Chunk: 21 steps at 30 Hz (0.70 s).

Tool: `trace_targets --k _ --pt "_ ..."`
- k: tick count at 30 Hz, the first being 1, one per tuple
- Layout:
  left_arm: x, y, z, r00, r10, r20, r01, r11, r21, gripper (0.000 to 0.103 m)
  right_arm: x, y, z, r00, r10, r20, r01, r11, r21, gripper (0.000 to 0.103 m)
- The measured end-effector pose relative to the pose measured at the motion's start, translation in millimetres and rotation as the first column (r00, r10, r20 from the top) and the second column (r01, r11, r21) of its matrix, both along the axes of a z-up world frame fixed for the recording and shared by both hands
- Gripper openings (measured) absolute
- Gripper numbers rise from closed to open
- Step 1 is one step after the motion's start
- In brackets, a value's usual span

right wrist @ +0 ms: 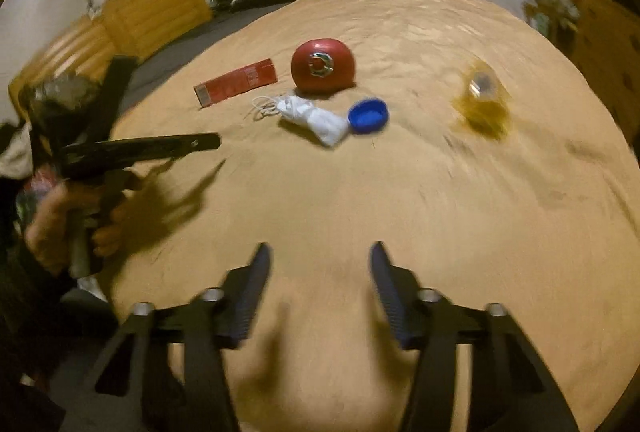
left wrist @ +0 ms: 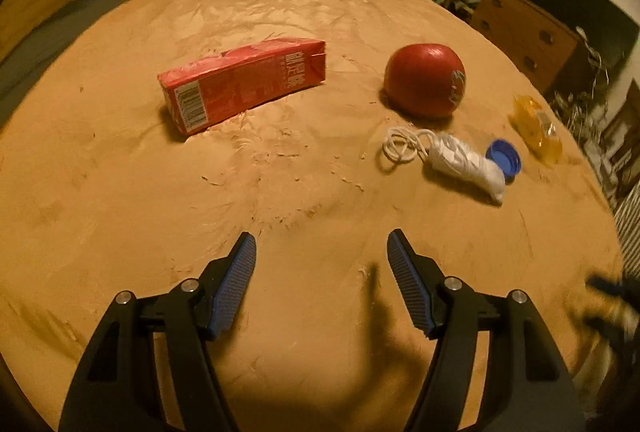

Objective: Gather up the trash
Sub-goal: 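Grasp the white tissue bundle with right tool while left tool grasps blue bottle cap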

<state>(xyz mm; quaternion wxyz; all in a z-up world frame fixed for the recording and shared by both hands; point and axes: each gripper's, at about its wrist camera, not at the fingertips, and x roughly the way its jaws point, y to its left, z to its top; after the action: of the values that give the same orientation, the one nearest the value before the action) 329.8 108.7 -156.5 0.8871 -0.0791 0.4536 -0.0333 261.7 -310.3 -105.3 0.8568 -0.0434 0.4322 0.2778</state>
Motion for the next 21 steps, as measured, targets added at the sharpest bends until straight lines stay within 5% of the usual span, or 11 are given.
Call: trace_targets --k 12,15,17,21 --pt "-10.9 0.9 -6.9 0.999 -0.032 0.01 0.032 0.999 0.022 0.073 107.2 123.7 -16.1 0.975 0.191 0.113 -0.16 0.957 -0.243 0.047" --pt "-11.7 -2.6 -9.1 0.999 -0.037 0.012 0.037 0.999 0.029 0.075 114.6 129.5 -20.0 0.977 0.177 0.115 -0.139 0.95 -0.279 0.048" --pt "-11.5 -4.0 -10.0 0.999 -0.038 0.014 0.038 0.999 0.029 0.078 109.9 129.8 -18.8 0.979 0.171 0.113 -0.132 0.948 -0.288 0.034" --pt "-9.6 -8.7 -11.0 0.999 -0.042 0.02 0.041 0.999 0.035 0.081 88.1 108.8 -10.8 0.991 0.131 0.034 -0.119 0.961 -0.248 0.029"
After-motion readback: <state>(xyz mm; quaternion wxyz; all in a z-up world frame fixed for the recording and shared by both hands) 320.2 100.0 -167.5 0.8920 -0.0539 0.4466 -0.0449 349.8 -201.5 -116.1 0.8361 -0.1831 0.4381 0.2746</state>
